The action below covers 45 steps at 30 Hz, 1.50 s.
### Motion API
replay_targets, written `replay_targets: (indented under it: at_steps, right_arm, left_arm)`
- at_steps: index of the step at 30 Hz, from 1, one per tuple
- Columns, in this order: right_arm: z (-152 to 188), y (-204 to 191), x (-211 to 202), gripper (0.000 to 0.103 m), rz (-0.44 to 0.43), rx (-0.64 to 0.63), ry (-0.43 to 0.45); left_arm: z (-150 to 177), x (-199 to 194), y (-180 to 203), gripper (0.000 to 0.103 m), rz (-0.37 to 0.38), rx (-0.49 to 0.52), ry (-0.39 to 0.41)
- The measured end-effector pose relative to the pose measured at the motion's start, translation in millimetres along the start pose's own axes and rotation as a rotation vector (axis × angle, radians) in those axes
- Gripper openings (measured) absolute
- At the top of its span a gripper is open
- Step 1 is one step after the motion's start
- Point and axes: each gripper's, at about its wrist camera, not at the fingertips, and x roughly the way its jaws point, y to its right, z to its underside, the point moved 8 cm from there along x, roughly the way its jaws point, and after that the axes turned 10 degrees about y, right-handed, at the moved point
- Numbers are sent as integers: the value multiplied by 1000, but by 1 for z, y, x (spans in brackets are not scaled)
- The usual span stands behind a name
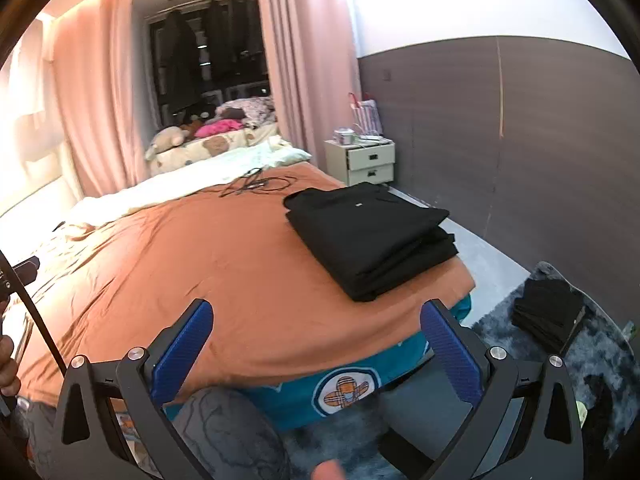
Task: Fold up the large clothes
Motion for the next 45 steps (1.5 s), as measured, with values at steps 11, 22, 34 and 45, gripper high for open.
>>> replay_targets:
  at_steps: [11, 22, 34, 45]
  right_arm:
    - [51, -5, -37, 103, -82, 4, 26]
    - [83, -19, -72, 103, -124, 11, 54]
    - [92, -29, -94, 103, -121, -3, 60]
    - [100, -50, -99, 103, -191, 31, 45]
  left_arm:
    - [56, -76, 0, 103, -103, 24, 32]
    - [84, -156, -3, 103, -169, 22, 90]
    - [101, -210, -6, 103, -231, -16, 142]
    - [103, -217, -3, 103, -246, -15, 152]
